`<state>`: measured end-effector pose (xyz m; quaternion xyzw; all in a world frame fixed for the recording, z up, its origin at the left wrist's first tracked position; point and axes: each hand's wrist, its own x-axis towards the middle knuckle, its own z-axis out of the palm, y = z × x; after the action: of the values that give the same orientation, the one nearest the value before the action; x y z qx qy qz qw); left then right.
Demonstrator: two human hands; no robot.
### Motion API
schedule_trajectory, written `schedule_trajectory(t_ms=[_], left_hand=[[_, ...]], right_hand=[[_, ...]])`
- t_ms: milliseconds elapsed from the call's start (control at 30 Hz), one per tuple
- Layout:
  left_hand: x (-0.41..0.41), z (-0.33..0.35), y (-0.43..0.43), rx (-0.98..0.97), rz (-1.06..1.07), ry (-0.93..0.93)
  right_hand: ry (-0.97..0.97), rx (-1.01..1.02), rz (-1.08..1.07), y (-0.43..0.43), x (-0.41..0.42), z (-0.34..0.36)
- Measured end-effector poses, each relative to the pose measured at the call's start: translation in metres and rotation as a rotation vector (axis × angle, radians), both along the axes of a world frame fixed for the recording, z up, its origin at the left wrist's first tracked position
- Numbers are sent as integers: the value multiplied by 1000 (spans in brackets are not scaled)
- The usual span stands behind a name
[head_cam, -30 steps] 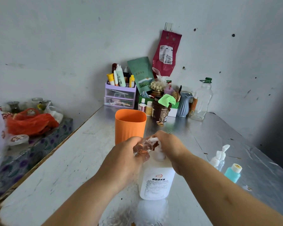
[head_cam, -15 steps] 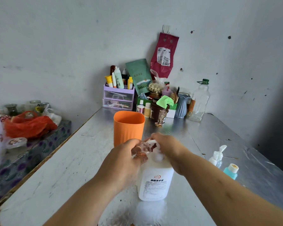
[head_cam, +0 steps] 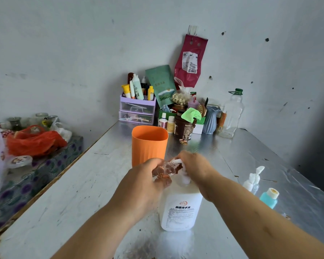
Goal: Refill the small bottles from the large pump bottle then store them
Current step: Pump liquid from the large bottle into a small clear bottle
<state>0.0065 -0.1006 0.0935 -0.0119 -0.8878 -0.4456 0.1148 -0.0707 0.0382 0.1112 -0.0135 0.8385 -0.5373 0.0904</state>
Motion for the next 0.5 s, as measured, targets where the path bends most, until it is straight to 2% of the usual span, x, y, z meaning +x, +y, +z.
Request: schedule_trajectory(t_ms=[267,400,500], left_hand=[[-1,-5,1,-16,7,-17],[0,1,3,2,27,-5],[1,3,3,1,36,2]], right_hand=[[68,23,17,-1,4,-8],[37,-80,-24,-1,10,-3],[80,-186,22,2,15,-2]])
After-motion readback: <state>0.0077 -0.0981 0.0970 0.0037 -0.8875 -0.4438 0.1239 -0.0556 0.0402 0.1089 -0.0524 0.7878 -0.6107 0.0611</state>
